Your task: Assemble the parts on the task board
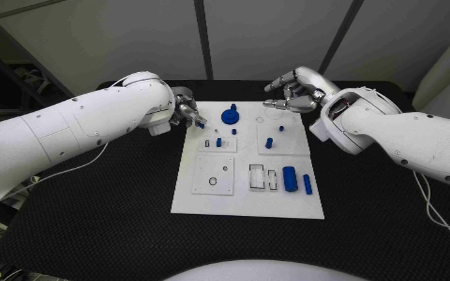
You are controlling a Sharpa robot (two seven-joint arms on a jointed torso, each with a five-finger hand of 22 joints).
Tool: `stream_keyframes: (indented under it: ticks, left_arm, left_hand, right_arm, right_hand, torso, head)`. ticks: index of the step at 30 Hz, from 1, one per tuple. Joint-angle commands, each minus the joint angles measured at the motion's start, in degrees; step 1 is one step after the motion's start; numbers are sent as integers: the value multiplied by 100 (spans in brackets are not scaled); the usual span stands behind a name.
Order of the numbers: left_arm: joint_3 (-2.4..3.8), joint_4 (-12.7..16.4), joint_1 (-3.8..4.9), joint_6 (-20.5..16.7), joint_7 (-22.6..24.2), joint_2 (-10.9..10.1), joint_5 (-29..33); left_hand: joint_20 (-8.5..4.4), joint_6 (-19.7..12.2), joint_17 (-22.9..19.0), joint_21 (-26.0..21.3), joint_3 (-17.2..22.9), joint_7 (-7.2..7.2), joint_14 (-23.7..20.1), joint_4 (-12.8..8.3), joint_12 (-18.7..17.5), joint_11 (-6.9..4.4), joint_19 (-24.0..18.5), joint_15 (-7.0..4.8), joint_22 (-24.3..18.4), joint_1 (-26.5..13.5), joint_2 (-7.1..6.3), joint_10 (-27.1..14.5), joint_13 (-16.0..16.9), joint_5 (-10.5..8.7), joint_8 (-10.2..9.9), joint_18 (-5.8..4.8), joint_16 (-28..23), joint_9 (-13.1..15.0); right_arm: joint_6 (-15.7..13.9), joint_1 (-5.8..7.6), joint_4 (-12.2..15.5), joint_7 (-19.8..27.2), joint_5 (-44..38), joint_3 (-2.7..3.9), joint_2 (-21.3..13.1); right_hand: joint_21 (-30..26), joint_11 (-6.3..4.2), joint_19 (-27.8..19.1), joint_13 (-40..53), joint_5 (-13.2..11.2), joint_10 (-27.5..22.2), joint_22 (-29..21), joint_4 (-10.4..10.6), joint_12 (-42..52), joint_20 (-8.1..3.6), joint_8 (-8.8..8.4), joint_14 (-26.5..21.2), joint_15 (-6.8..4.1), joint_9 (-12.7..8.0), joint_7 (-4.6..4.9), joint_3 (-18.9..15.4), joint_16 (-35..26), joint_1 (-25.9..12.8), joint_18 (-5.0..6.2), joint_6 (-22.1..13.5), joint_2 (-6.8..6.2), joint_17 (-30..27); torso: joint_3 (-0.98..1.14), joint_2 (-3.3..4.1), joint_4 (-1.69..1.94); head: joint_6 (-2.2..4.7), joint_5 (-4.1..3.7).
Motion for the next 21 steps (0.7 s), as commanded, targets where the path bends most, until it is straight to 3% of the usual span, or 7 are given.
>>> stream_keyframes:
  ticks: [1,9,14,21]
  left_arm:
    - [4,310,-32,-519,-133,-143,205]
    - [-2,981,-214,-873,-309,-437,99]
    - [-3,1152,-308,-925,-395,-515,-64]
    - [-4,1244,-376,-892,-469,-555,-186]
  left_hand:
    - [-8,25,707,45,850,-48,418,-814,140,-16,38,-42,22,-67,-16,182,67,19,36,-59,11,389]
    - [-20,38,733,72,917,-62,427,-873,408,-29,68,-56,65,-123,-45,226,204,40,80,-66,36,459]
    - [-23,41,744,76,932,-64,430,-884,475,-30,72,-60,71,-141,-52,237,238,37,90,-67,46,476]
    - [-26,41,751,79,945,-66,432,-896,498,-31,76,-62,77,-155,-60,242,253,32,97,-68,52,490]
  right_arm:
    - [57,11,-6,0,-16,3,8]
    - [79,11,-22,-11,-16,3,18]
    - [89,10,-23,-20,-16,2,14]
    - [102,10,-25,-27,-16,2,10]
  right_hand:
    - [-15,-14,441,2,27,23,1285,-7,18,-39,-32,202,-34,-7,15,26,-8,-19,-22,44,19,2]
    - [-18,-15,438,3,30,25,1281,-10,21,-39,-32,203,-34,-8,15,29,-8,-16,-21,46,20,3]
    - [-18,-15,438,3,30,25,1281,-10,21,-39,-32,203,-34,-8,15,29,-8,-16,-21,46,20,3]
    - [-18,-15,438,3,30,25,1281,-10,21,-39,-32,203,-34,-8,15,29,-8,-16,-21,46,20,3]
  torso:
    - [3,0,-3]
    - [-4,3,2]
    - [4,5,-8]
    - [1,11,-11]
  head:
    - [1,17]
    - [-9,36]
    - [-15,54]
    - [-27,55]
